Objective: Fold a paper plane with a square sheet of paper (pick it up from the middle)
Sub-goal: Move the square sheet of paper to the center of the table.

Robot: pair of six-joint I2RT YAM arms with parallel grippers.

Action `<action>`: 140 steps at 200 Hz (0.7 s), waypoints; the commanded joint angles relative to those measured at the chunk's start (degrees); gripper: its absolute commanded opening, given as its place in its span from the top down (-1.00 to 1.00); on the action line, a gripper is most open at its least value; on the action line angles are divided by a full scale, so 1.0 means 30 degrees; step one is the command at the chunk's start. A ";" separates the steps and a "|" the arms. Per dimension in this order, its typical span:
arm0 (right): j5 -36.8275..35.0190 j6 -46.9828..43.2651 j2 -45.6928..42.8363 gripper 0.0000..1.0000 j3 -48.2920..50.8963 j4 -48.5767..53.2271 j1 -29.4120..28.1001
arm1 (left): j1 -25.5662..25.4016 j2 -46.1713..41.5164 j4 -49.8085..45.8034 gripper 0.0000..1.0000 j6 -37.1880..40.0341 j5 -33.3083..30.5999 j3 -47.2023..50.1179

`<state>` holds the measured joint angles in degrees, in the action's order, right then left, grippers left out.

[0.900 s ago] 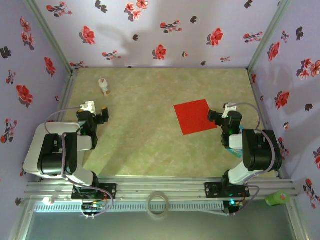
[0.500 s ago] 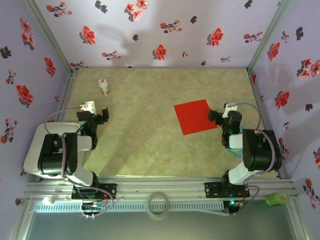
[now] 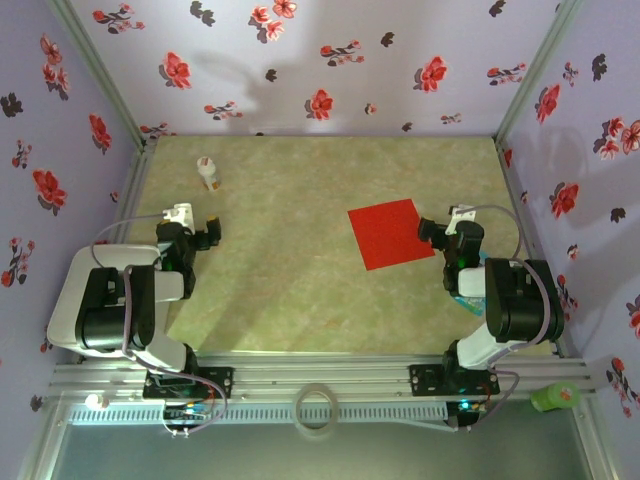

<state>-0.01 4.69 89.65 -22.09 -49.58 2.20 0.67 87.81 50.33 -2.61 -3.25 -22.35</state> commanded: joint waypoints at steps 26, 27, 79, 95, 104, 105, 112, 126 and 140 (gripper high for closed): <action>-0.0458 0.0224 -0.0029 -0.99 -0.0168 -0.0289 -0.0115 | 0.0159 0.0216 -0.0114 -0.99 0.0138 0.0368 -0.0196; -0.0461 0.0224 -0.0014 -0.99 -0.0167 -0.0289 -0.0116 | 0.0159 0.0224 -0.0110 -0.99 0.0138 0.0373 -0.0197; -0.0871 -0.0010 -0.0373 -0.99 -0.0289 0.0194 -0.0381 | 0.0159 -0.0508 0.1973 -0.99 0.1096 0.1544 0.1305; -0.0810 0.0048 -0.0958 -0.99 -0.0704 0.1275 -0.0381 | 0.0165 -0.1934 0.1613 -0.99 0.0994 0.1583 0.1627; -0.0567 0.0100 -0.1549 -0.99 -0.1492 0.3209 -0.0352 | 0.0159 -0.2850 0.0316 -0.99 0.0931 0.1636 0.1460; -0.0546 0.0133 -0.1653 -0.99 -0.1591 0.3569 -0.0352 | 0.0159 -0.2950 0.0135 -0.99 0.0930 0.1652 0.1423; -0.0474 0.0428 -0.2238 -0.99 -0.2437 0.5840 -0.0337 | 0.0159 -0.3620 -0.1012 -0.99 0.0846 0.1732 0.1124; -0.0566 0.1340 -0.3048 -0.99 -0.3687 0.9176 -0.0322 | 0.0159 -0.4959 -0.3705 -0.99 0.0399 0.1928 0.0476; -0.1673 0.3107 -0.3793 -0.99 -0.5146 1.3256 -0.0322 | 0.0159 -0.6311 -0.7365 -0.99 -0.1328 0.1586 -0.0765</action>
<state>-1.37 6.55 82.87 -30.41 -30.87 1.34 0.67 74.98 43.90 -1.56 1.17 -19.07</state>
